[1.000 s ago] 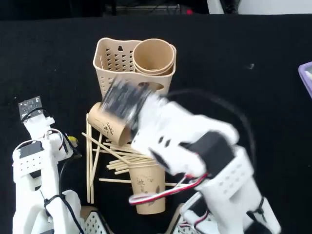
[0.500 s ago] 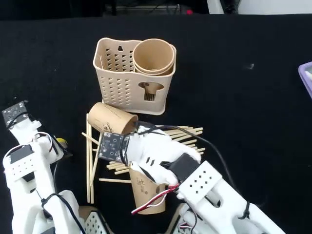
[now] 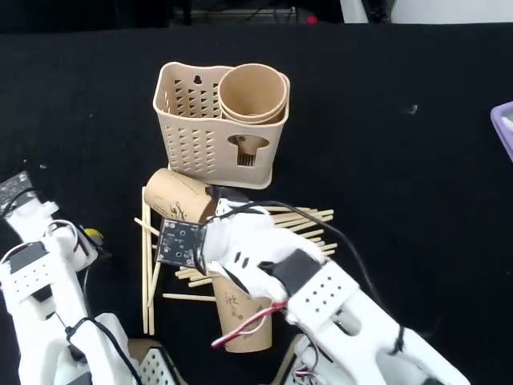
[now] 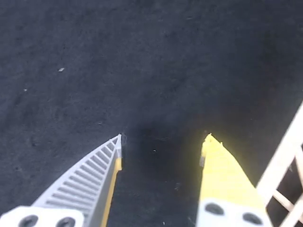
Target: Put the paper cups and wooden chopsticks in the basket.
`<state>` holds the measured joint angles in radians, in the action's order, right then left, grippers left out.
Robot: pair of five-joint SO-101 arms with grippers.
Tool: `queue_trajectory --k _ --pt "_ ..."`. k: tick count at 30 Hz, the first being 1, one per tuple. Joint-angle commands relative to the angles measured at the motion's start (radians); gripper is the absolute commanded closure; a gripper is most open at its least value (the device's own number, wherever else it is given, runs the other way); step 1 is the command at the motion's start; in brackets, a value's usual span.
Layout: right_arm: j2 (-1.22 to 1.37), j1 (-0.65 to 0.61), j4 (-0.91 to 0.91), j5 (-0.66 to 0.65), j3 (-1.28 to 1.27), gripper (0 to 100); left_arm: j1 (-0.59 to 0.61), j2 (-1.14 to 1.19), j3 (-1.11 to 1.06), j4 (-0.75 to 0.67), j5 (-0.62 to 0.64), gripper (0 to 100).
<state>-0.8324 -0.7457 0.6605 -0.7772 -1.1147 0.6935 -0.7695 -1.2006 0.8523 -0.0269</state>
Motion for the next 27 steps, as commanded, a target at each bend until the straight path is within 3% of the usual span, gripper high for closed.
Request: queue_trajectory --k 1,16,22,27 --pt "0.071 -0.008 -0.048 -0.051 0.016 75.8 0.018 -0.025 0.070 -0.011 0.031 73" --pt "0.213 -0.005 -0.172 -0.052 0.073 76.4 0.018 -0.025 0.070 -0.011 0.052 73" --pt "0.196 -0.005 -0.163 -0.011 0.101 99.3 0.018 -0.025 0.070 -0.011 0.052 73" --pt "0.076 -0.008 -0.089 0.052 0.110 98.6 0.018 -0.025 0.070 -0.012 0.052 73"
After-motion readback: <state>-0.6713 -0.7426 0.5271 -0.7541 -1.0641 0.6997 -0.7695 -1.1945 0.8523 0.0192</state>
